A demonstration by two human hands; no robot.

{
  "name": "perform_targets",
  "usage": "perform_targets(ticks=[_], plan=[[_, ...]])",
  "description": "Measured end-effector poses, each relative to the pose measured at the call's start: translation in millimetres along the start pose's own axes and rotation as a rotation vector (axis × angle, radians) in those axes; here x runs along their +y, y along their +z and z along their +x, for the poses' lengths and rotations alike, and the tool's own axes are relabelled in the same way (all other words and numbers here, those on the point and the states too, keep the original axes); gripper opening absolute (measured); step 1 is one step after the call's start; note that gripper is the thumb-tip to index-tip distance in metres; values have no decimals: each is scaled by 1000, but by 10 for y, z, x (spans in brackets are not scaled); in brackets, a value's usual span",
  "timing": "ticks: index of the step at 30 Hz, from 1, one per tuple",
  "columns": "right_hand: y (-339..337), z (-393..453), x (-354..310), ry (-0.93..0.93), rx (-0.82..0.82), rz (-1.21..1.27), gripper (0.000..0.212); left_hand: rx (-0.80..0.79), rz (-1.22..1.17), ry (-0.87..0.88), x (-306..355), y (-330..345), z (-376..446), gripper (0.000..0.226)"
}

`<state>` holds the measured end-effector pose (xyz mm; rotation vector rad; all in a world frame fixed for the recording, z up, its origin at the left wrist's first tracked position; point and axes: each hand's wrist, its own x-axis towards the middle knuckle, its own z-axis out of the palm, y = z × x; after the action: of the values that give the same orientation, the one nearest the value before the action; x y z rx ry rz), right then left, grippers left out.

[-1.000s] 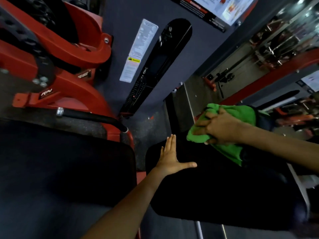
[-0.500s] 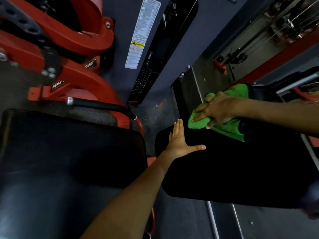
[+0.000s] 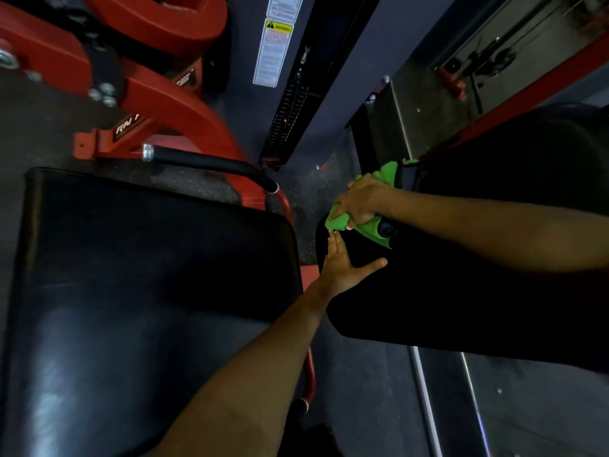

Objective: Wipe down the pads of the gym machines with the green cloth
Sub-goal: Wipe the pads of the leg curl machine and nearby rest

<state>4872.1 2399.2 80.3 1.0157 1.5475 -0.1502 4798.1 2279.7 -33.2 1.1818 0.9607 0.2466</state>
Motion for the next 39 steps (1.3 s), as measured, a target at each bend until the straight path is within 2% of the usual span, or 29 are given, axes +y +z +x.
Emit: perform_targets(ticks=[2,3,4,5,6,7,9,11,14,16,18,19,20,22,24,26,30,34,36,39], plan=[[-22,31,-92,39,36,33,61,-17,-68,-9,-1,-27,-17,124],[-32,12,-145,59,44,62,59,-22,-184,-23,31,-51,-24,118],[-44,-23,-172,74,68,95,54,-18,-382,-52,82,-85,-30,106],[-71,-76,-180,81,114,134,47,10,-625,-113,152,-152,-29,84],[-76,-120,-192,83,177,183,41,45,-862,-178,235,-232,-41,58],[-76,-156,-203,86,283,244,39,86,-1063,-204,310,-346,-41,44],[-52,-217,-308,117,505,431,40,136,-1315,-157,401,-574,-25,40],[-57,-294,-461,121,675,830,39,140,-1287,-73,527,-738,-102,45],[-163,-321,-519,107,802,1373,35,135,-1111,-32,632,-884,-214,43],[-186,-424,-434,251,908,1606,45,160,-1021,-41,663,-1030,-357,44],[-150,-532,-389,322,882,1864,59,156,-942,-33,722,-1204,-538,34],[-118,-560,-400,267,808,2054,65,144,-929,-17,748,-1275,-617,31],[-123,-633,-427,139,712,2259,66,149,-915,11,812,-1357,-741,30],[-159,-784,-541,-190,444,2564,49,179,-898,38,925,-1473,-980,32],[-212,-876,-639,-386,309,2675,39,240,-832,63,996,-1550,-1156,34],[-344,-984,-732,-488,312,2684,30,349,-745,125,1004,-1643,-1346,38],[-763,-1228,-916,-523,615,2470,31,688,-560,220,932,-1788,-1922,31],[-1176,-1440,-1256,-609,846,2215,27,912,-540,284,764,-1741,-2478,19],[-1344,-1577,-1504,-718,942,2021,25,1105,-452,325,631,-1682,-2803,21],[-1518,-1705,-1970,-857,1017,1786,28,1431,-233,246,406,-1584,-3313,31]])
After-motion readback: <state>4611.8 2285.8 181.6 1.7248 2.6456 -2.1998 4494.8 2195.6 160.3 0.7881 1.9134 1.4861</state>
